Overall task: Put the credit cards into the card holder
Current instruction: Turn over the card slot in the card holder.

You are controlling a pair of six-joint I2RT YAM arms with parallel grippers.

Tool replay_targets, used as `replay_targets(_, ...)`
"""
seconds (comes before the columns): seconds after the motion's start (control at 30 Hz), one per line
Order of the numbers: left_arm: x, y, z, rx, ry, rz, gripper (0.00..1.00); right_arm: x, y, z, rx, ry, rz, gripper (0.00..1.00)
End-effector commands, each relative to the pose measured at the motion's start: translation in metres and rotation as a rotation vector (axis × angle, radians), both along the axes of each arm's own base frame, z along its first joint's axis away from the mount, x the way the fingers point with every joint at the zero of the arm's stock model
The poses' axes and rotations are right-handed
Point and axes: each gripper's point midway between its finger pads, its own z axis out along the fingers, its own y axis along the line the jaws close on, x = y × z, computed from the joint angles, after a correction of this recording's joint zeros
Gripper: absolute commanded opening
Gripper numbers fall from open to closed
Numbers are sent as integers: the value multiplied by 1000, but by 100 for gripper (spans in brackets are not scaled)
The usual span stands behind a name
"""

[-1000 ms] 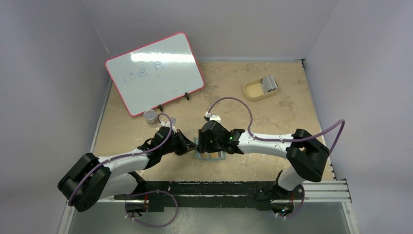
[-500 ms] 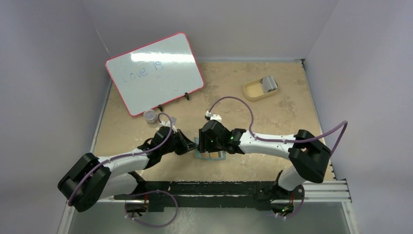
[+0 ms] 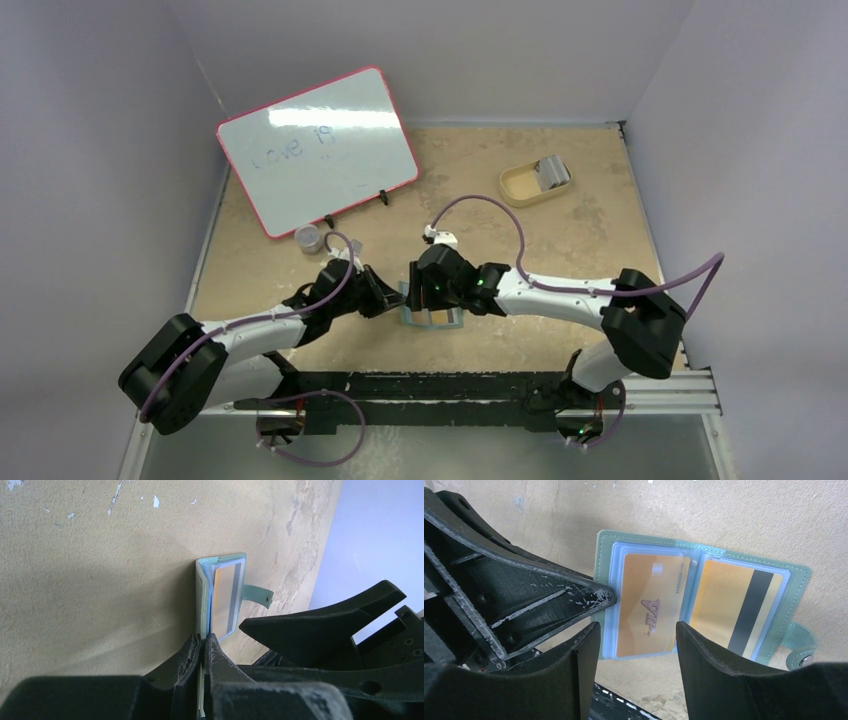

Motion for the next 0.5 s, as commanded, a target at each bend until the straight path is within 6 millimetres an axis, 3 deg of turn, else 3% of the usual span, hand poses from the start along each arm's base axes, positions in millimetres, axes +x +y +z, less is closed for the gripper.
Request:
replay_targets(0.0,9,-10,23,-41,-65,-18,0,4,-2,-5,-28,-5,-15,59)
replay_targets(0.23,9,-11,24,-44,-66,-17,0,2,5,-20,-24,18,13,59)
replay_targets(0.33,9,-11,25,-44,-68,-19,0,5,-5,-27,-81,16,-27,59)
replay_targets(0.47,9,-9,23,-28,-68,-18,0,10,-22,-22,-146,-8,-82,55)
